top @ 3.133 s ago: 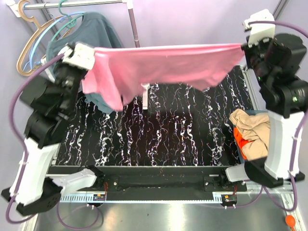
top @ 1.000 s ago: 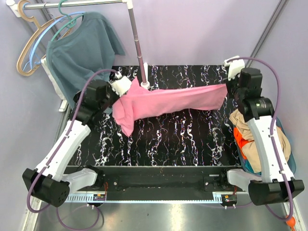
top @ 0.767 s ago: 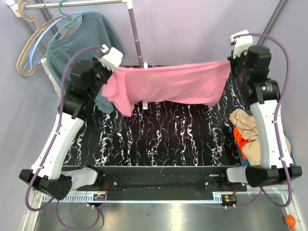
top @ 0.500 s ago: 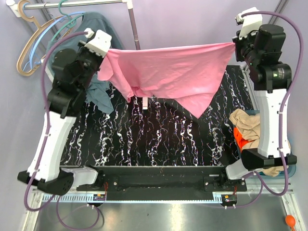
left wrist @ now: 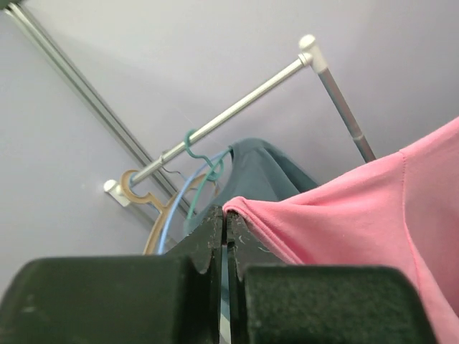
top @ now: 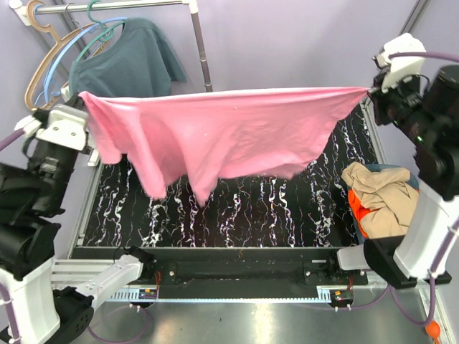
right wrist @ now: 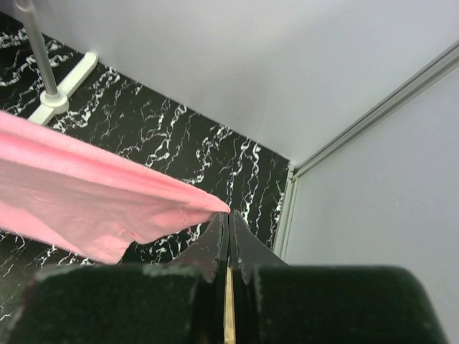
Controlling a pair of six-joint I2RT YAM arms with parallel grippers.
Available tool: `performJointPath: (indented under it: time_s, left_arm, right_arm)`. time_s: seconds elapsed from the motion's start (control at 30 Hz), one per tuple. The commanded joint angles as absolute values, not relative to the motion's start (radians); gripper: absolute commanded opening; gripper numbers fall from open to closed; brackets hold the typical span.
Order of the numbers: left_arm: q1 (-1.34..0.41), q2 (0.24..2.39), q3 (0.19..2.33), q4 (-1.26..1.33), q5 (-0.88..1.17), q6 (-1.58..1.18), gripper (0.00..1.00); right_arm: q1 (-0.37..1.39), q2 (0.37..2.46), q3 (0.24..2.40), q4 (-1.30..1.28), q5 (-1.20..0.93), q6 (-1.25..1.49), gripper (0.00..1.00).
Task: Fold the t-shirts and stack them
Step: Flatten the tshirt out
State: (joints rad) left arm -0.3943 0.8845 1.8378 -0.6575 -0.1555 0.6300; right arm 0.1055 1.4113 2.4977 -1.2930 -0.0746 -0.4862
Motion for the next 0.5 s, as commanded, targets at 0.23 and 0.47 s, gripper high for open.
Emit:
performJointPath:
  time_s: [0.23, 0.47]
  left_arm:
    - [-0.387, 0.974, 1.91, -0.491, -0.299, 0.698, 0.0]
    - [-0.353, 1.149, 1.9, -0.276, -0.356, 0.772, 0.0]
  right_arm:
    - [0.097, 1.35, 2.472, -1.215, 0.067, -0.543, 0.0]
    - [0.097, 1.486, 2.47, -1.072, 0.135, -0.543, 0.0]
